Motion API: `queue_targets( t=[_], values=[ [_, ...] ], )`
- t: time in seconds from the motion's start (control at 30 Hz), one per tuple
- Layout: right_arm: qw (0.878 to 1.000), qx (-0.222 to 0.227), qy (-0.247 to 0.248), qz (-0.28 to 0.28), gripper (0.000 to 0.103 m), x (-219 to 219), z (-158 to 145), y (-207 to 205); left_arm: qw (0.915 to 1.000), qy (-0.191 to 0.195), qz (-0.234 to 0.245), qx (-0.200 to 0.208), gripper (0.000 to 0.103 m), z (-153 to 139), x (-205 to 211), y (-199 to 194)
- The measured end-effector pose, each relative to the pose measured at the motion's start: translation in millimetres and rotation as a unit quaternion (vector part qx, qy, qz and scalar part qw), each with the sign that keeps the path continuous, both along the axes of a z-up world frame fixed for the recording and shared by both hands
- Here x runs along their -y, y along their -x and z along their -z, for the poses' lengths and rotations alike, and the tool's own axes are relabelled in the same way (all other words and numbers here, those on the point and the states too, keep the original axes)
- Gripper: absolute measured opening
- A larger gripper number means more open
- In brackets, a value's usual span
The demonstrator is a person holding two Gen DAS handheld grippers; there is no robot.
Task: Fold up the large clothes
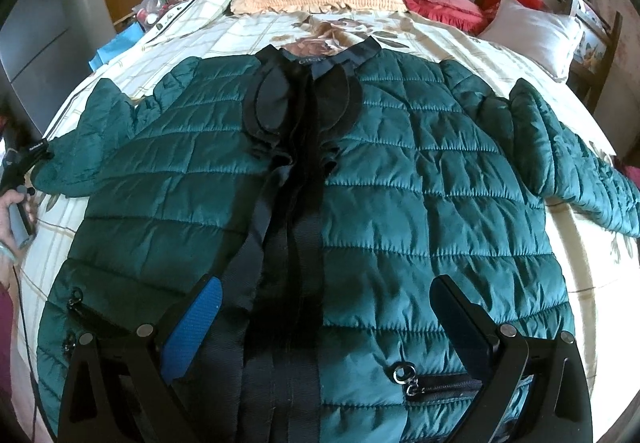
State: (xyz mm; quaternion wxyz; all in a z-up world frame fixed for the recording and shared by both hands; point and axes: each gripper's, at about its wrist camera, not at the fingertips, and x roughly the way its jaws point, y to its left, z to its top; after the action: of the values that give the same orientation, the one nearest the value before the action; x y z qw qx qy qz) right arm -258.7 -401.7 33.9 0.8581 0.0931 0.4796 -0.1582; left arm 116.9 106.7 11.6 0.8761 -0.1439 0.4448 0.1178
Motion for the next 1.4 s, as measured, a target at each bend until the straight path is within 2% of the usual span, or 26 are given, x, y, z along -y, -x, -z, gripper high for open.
queue_targets(
  t=[0.03, 0.07, 0.1, 0.13, 0.2, 0.3, 0.53, 0.63, 0.8, 0.97, 1.1, 1.27, 1.4],
  values=[
    [1.000, -0.001, 0.000, 0.000, 0.103, 0, 0, 0, 1.0000, -0.005, 0.006, 0.002, 0.073, 0, 2, -1],
    [1.000, -0.001, -0.001, 0.001, 0.103, 0, 0, 1, 0.9999, -0.008, 0.011, 0.002, 0.066, 0, 4, -2],
    [1.000, 0.000, -0.001, 0.002, 0.103, 0, 0, 1, 0.9998, -0.011, 0.017, 0.005, 0.055, -1, 6, -2],
    [1.000, 0.000, -0.002, 0.002, 0.103, 1, 0, 1, 0.9997, -0.012, 0.021, 0.007, 0.050, -1, 7, -2],
    [1.000, -0.001, -0.003, 0.003, 0.103, 1, 0, 2, 0.9994, -0.001, 0.032, 0.013, 0.029, -3, 8, -1],
    [1.000, -0.001, -0.004, 0.004, 0.103, 1, 1, 4, 0.9989, 0.002, 0.040, 0.025, 0.019, -10, 12, 5],
    [1.000, 0.009, -0.007, 0.003, 0.103, 1, -5, 11, 0.9954, 0.011, 0.067, 0.068, 0.018, -45, 25, 38],
    [1.000, 0.015, -0.009, 0.004, 0.103, 2, -8, 15, 0.9928, 0.027, 0.085, 0.080, 0.018, -62, 34, 52],
    [1.000, 0.024, -0.014, 0.006, 0.103, 5, -11, 22, 0.9829, 0.046, 0.139, 0.111, 0.016, -98, 65, 87],
    [0.999, 0.033, -0.020, 0.010, 0.103, 9, -13, 33, 0.9660, 0.062, 0.209, 0.140, 0.016, -136, 109, 126],
    [0.999, 0.041, -0.029, 0.017, 0.103, 14, -15, 40, 0.9516, 0.066, 0.262, 0.147, 0.016, -156, 149, 149],
    [0.998, 0.059, -0.030, 0.023, 0.103, 21, -23, 49, 0.9309, 0.079, 0.329, 0.138, 0.016, -161, 211, 181],
    [0.997, 0.068, -0.029, 0.030, 0.103, 30, -29, 56, 0.9130, 0.082, 0.380, 0.123, 0.016, -154, 268, 204]
  ],
)
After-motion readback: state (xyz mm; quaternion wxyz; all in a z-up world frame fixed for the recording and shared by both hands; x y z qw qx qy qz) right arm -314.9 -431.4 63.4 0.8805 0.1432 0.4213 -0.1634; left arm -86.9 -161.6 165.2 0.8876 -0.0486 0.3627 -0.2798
